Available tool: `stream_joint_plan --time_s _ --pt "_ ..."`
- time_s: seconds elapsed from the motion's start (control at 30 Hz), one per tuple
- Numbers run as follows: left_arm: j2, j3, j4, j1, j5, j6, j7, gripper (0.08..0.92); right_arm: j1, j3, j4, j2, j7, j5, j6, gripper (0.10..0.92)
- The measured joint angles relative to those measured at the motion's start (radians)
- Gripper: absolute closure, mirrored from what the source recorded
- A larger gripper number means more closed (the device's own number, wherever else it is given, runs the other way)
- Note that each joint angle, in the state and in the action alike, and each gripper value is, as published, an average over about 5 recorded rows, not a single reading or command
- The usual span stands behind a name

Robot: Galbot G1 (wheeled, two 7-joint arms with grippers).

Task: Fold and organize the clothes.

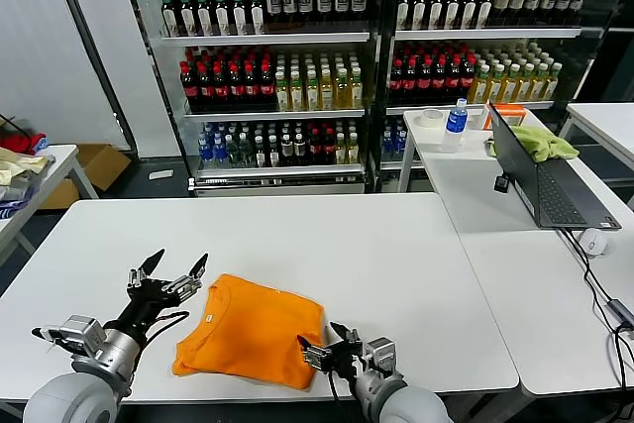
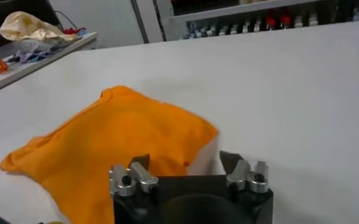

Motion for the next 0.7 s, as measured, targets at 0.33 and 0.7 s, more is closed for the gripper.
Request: stream_joint_plan --time_s 0.33,0.7 --pt "-0.001 -0.010 0.007 0.003 0.010 -0.001 -0.006 0.177 0.017 -0.018 -0.041 0.026 -0.003 0.035 0.002 0.588" --pt "0.005 -0.017 0.013 -0.001 0.013 -0.001 -0.010 0.177 0.043 0.001 -0.064 0.033 -0.008 0.057 0.001 0.890"
